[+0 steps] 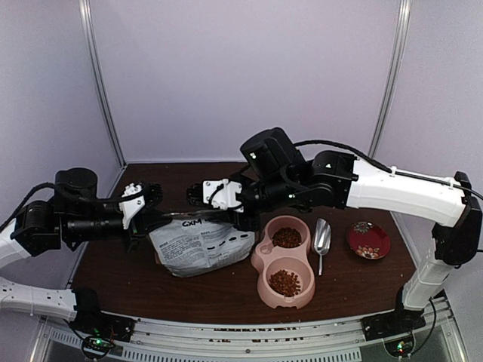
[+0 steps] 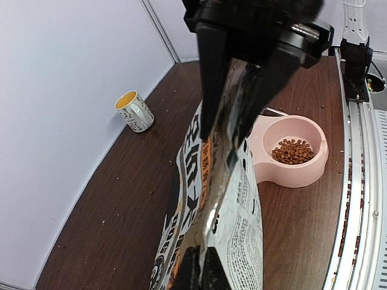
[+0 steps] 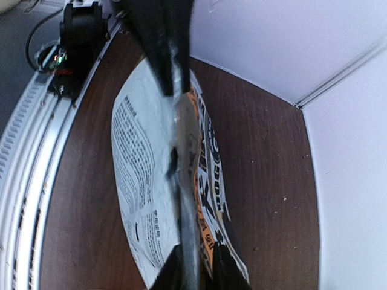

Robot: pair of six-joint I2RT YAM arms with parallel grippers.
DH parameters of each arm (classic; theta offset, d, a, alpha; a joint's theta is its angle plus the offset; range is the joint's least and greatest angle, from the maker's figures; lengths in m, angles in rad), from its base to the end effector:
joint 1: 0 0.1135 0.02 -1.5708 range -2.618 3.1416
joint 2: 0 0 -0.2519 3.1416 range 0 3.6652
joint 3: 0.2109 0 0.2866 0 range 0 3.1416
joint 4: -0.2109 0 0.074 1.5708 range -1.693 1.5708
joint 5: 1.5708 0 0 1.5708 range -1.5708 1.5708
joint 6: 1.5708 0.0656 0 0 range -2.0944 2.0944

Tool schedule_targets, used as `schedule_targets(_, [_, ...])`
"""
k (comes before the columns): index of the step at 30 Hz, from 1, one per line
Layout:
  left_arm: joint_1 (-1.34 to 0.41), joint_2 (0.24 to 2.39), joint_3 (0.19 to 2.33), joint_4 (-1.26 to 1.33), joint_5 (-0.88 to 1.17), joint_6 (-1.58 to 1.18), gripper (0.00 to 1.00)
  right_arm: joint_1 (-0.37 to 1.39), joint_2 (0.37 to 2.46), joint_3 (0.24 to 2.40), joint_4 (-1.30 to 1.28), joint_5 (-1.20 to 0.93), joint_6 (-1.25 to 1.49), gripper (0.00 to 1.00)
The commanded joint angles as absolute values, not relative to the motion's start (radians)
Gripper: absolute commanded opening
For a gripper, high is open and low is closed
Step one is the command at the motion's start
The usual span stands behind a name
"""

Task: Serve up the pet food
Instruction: Press the seal on the pet food bag.

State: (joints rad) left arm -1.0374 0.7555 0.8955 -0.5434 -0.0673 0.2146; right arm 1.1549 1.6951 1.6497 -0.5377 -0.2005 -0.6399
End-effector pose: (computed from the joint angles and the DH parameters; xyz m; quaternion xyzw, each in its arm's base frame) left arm 0.1228 -0.1993 0.3300 0.4736 0.6867 -0.1945 0.5161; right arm 0.1696 0.4163 0.3345 -0.7144 0.5093 0.2053 0.4336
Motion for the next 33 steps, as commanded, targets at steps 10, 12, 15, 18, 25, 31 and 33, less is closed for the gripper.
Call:
schedule_targets(10, [-1.031,0.765,0.931,-0.562,-0.056,0.201,0.23,1.134,1.657,1.646,-0.602,-0.183,-0.663,0.0])
schedule_targets(12, [-1.031,0.78,0.96,-0.572,-0.05,0.198,0.38,1.134,1.653,1.65,-0.602,-0.193,-0.661,0.0])
schedule_targets(15, [-1.031,0.796,0.985,-0.573,-0.024,0.192,0.51,1.134,1.648,1.648,-0.593,-0.199,-0.66,0.0])
schedule_targets(18, [-1.032,0.83,1.008,-0.579,-0.013,0.186,0.56,1.135,1.647,1.645,-0.592,-0.196,-0.658,0.06])
schedule_targets(25, [-1.032,0.91,1.056,-0.584,0.003,0.186,0.62,1.124,1.6,1.57,-0.559,-0.16,-0.662,0.47])
schedule_targets(31, [-1.04,0.957,1.08,-0.58,0.005,0.185,0.63,1.108,1.544,1.5,-0.523,-0.161,-0.658,0.48])
schedule_targets(33, [-1.043,0.976,1.088,-0.578,-0.003,0.188,0.63,1.103,1.536,1.487,-0.514,-0.164,-0.658,0.44])
